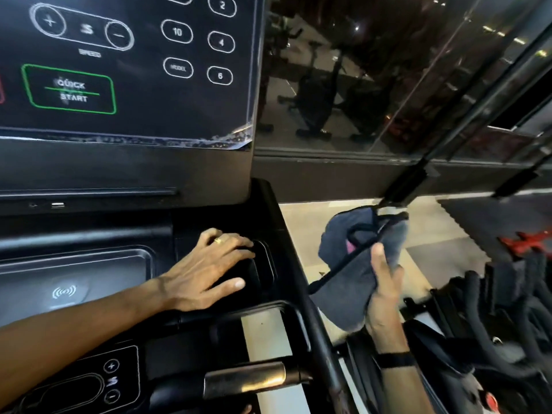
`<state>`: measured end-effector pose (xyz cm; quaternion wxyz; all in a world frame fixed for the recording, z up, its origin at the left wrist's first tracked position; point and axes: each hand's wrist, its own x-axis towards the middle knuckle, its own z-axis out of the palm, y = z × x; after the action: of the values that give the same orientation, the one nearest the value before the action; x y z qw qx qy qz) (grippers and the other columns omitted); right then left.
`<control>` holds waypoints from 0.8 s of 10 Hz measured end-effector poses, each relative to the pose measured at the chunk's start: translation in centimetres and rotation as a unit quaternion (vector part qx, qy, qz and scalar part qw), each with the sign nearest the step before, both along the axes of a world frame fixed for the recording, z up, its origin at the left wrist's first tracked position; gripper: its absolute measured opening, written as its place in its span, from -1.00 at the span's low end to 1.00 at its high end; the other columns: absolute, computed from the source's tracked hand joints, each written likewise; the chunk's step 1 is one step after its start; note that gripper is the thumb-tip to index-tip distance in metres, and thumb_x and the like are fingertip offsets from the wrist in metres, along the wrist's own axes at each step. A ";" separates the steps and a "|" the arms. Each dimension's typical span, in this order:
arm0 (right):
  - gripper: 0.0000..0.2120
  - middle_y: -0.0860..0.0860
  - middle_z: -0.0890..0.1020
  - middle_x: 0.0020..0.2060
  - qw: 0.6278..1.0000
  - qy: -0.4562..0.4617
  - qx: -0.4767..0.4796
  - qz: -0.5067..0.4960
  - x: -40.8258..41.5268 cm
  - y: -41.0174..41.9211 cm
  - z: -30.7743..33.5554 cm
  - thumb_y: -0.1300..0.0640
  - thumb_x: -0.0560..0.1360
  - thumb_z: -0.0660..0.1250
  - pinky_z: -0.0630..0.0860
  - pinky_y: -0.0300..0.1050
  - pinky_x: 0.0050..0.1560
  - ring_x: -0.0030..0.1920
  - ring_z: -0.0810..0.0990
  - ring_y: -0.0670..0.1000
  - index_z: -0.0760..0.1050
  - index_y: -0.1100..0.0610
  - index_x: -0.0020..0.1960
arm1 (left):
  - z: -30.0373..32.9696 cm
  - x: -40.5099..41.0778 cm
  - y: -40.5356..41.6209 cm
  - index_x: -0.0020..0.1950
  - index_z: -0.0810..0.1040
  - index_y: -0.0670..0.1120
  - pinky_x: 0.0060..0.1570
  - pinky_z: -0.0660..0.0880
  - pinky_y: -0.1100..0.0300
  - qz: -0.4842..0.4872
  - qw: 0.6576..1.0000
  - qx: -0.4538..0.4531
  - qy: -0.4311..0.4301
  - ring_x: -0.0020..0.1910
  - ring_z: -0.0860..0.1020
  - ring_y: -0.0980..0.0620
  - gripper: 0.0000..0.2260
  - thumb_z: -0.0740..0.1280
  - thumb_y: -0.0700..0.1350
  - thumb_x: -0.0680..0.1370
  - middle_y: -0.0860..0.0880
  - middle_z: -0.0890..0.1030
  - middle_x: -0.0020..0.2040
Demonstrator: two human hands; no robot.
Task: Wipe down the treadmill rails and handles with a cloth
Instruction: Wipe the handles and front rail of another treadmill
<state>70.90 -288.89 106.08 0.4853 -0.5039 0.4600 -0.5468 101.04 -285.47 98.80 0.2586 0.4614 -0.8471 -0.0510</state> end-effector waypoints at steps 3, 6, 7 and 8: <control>0.06 -0.12 0.47 0.38 0.907 0.350 0.202 0.120 1.2 -1.5 -12.0 -0.66 0.18 0.26 0.39 0.04 0.41 0.39 0.44 -0.03 0.34 -0.05 0.50 | 0.3 -7.7 -4.6 0.48 0.36 -0.11 0.44 0.05 0.01 -0.023 0.999 0.030 -0.015 0.49 0.28 0.01 -0.39 -0.10 0.25 0.64 -0.05 0.35 0.48; -0.42 -0.08 0.45 0.30 0.902 0.156 0.383 0.121 -6.7 -1.7 -17.2 -0.24 0.56 0.29 0.30 -0.22 0.35 0.41 0.38 0.00 0.38 0.06 0.46 | -2.4 -12.7 -6.9 0.50 0.32 -0.11 0.47 0.04 -0.14 -0.014 0.996 0.083 -0.020 0.52 0.23 -0.03 -0.36 -0.15 0.27 0.63 -0.07 0.27 0.52; -0.39 -0.13 0.50 0.23 0.898 0.133 0.405 0.111 -9.5 6.0 -15.9 -0.39 0.44 0.35 0.43 -0.21 0.28 0.35 0.44 -0.01 0.40 -0.07 0.35 | -3.3 -12.9 -7.4 0.51 0.30 -0.12 0.49 -0.02 -0.16 -0.003 0.996 0.090 -0.012 0.55 0.19 -0.04 -0.34 -0.18 0.27 0.63 -0.08 0.23 0.54; -0.13 -0.08 0.56 0.24 0.886 0.272 0.365 0.090 -7.3 6.2 -13.0 -0.58 0.32 0.24 0.46 0.02 0.34 0.27 0.53 -0.02 0.41 0.03 0.38 | -3.5 -13.1 -7.4 0.52 0.30 -0.13 0.50 -0.04 -0.14 -0.011 0.997 0.077 -0.013 0.56 0.17 -0.02 -0.36 -0.16 0.25 0.65 -0.08 0.23 0.55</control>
<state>63.61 -282.70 93.06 0.5378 -0.4597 0.6936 -0.1358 87.92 -292.85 95.25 0.2107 0.4712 -0.8490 -0.1128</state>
